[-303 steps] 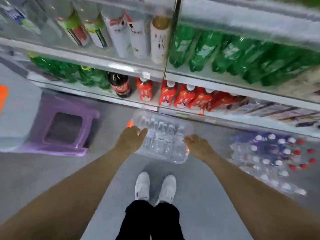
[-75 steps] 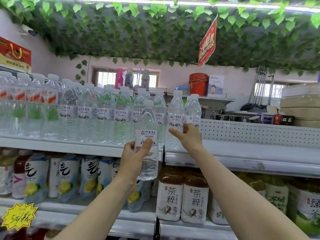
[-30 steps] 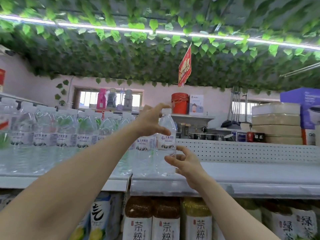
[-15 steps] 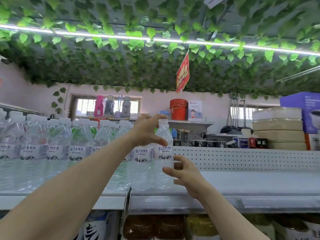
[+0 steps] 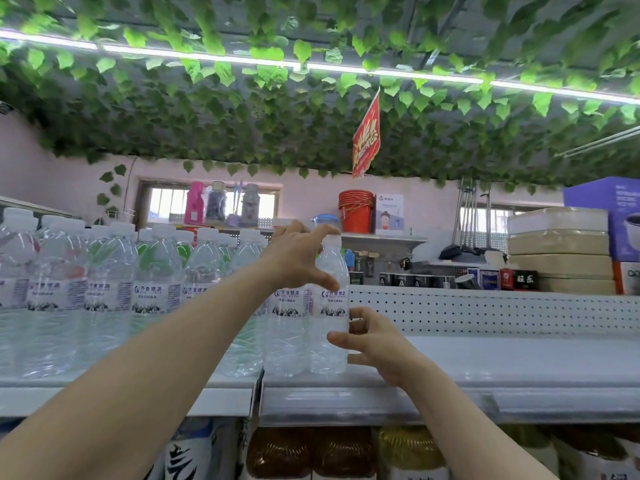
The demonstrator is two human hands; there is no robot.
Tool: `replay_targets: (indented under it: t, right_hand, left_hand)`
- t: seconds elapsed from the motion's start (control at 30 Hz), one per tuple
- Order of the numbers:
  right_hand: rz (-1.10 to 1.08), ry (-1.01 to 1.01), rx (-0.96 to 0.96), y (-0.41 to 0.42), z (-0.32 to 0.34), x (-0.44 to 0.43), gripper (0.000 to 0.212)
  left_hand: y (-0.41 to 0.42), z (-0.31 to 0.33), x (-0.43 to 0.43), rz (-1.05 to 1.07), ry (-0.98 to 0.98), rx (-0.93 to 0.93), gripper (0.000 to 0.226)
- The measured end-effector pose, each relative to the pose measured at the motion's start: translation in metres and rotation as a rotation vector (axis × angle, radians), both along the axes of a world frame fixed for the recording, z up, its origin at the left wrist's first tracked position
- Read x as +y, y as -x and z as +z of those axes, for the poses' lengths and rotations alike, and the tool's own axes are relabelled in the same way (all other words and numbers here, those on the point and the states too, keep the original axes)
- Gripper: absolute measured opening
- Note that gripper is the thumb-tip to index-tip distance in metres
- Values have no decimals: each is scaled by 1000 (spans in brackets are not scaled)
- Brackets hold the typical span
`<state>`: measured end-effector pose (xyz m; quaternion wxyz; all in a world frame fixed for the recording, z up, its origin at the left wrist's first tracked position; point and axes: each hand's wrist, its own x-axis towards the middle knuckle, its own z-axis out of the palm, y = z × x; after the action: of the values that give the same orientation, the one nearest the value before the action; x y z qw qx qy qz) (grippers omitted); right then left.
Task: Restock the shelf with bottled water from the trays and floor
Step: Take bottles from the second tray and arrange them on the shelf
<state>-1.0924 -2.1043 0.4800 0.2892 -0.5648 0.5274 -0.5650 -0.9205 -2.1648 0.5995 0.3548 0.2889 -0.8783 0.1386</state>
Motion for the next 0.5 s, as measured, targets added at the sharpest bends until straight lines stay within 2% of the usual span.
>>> replay_targets:
  t: [0.23, 0.5]
  right_hand:
    - [-1, -12, -3, 2, 0, 1, 45]
    - [42, -35, -6, 8, 1, 5, 45]
  left_hand:
    - [-2, -1, 1, 0, 44, -18, 106]
    - [-1, -3, 10, -19, 4, -2, 102]
